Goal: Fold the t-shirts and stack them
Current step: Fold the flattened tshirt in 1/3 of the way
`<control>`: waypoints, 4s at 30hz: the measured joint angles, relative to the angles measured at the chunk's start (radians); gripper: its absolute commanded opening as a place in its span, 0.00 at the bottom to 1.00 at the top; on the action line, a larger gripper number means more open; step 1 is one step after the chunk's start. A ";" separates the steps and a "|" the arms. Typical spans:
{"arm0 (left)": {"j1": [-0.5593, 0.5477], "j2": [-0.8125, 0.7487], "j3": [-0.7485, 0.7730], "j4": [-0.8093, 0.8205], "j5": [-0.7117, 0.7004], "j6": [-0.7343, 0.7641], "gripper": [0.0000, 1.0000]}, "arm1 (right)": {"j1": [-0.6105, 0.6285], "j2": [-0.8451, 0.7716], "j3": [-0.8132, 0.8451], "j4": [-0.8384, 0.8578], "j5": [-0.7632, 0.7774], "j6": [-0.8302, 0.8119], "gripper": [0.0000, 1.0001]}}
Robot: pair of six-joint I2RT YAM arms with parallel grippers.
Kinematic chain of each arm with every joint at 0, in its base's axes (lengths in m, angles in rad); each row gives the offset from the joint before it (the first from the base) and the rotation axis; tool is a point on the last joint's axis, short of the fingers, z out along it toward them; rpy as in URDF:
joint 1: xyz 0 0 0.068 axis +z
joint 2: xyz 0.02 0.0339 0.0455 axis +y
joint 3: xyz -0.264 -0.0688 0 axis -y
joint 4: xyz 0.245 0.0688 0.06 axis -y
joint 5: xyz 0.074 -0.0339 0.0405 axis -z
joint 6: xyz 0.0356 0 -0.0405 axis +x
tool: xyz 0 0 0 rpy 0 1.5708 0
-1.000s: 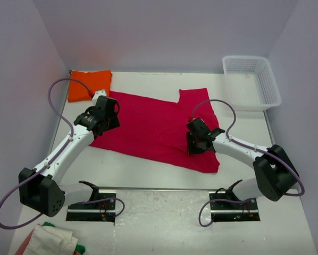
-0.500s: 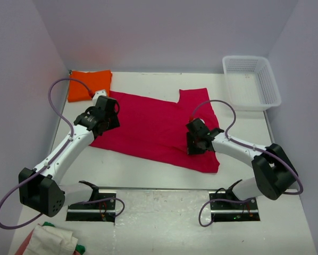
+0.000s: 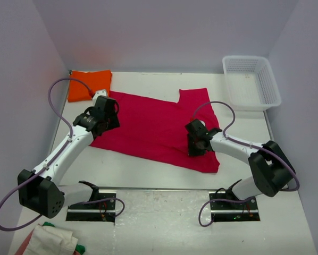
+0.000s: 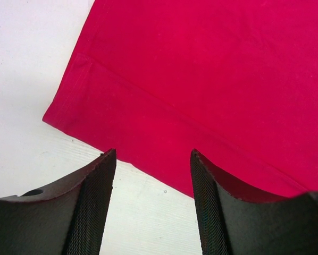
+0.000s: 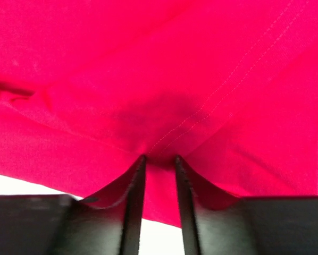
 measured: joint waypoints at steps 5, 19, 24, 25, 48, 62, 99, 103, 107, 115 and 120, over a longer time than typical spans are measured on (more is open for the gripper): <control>0.000 -0.010 0.000 0.001 0.007 0.001 0.60 | 0.000 0.012 0.003 -0.007 0.015 0.010 0.18; 0.000 -0.010 -0.009 0.012 0.012 0.003 0.60 | 0.000 0.017 0.036 -0.043 0.043 0.017 0.01; 0.000 -0.010 -0.010 0.014 0.015 0.003 0.60 | 0.000 0.005 0.046 -0.065 0.048 0.017 0.00; 0.000 -0.010 -0.010 0.014 0.015 0.003 0.60 | 0.000 0.001 0.047 -0.069 0.048 0.018 0.00; 0.000 -0.031 -0.077 0.037 0.034 0.003 0.61 | -0.118 0.219 0.599 -0.074 0.172 -0.229 0.94; 0.000 0.065 -0.067 0.072 0.167 0.024 0.00 | 0.047 -0.179 0.079 -0.080 0.115 -0.055 0.00; -0.042 0.361 0.235 -0.007 0.071 -0.015 0.00 | 0.150 -0.003 0.162 -0.062 0.112 0.000 0.00; -0.042 0.407 0.236 0.007 0.097 0.005 0.00 | 0.150 0.035 0.187 -0.048 0.111 -0.008 0.00; -0.048 0.425 0.149 0.031 0.163 0.030 0.00 | 0.150 0.093 0.186 -0.043 0.098 -0.012 0.00; -0.068 0.352 -0.039 0.033 0.203 0.014 0.00 | 0.151 0.141 0.185 -0.012 0.086 -0.014 0.00; -0.068 0.314 -0.041 0.047 0.190 -0.002 0.00 | 0.151 0.163 0.187 -0.006 0.077 -0.016 0.00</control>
